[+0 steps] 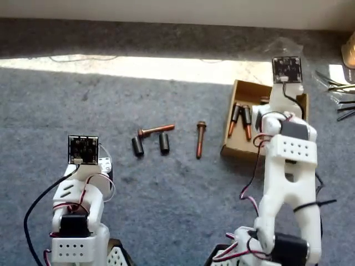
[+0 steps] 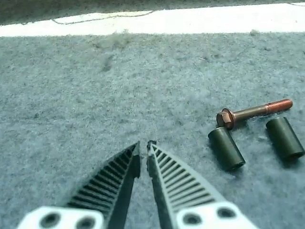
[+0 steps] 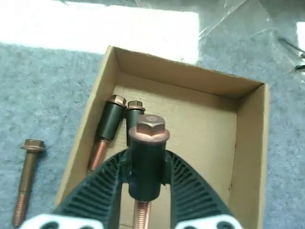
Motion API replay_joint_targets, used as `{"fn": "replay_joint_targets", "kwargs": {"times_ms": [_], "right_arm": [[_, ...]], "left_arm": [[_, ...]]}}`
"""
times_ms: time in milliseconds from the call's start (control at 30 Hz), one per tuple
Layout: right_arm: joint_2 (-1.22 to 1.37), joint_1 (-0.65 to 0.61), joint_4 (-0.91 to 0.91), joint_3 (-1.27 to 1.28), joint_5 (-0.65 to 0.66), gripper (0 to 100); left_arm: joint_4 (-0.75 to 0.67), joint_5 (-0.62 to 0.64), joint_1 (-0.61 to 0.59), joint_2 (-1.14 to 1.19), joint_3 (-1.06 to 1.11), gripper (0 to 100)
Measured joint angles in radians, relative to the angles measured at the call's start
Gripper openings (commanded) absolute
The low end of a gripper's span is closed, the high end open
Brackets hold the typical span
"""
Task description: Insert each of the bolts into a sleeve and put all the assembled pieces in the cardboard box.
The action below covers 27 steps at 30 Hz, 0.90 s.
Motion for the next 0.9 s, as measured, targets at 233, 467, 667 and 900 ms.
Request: {"fn": "replay_joint_targets", "kwargs": {"times_ms": [233,467,667,900], "right_arm": [[0.381,0.002,-0.008,-0.249,0.002,0.5],[0.671,0.029,-0.008,-0.450,0.002,0.9],[0.783,0.035,-0.008,-0.514,0.002,1.9],[0.784,0.028,0.017,-0.522,0.002,22.1]], "left_arm": [[0.000,0.000,0.000,0.000,0.000,4],[0.000,0.000,0.000,0.000,0.000,4],[0.000,0.000,0.000,0.000,0.000,4],[0.000,0.000,0.000,0.000,0.000,4]]}}
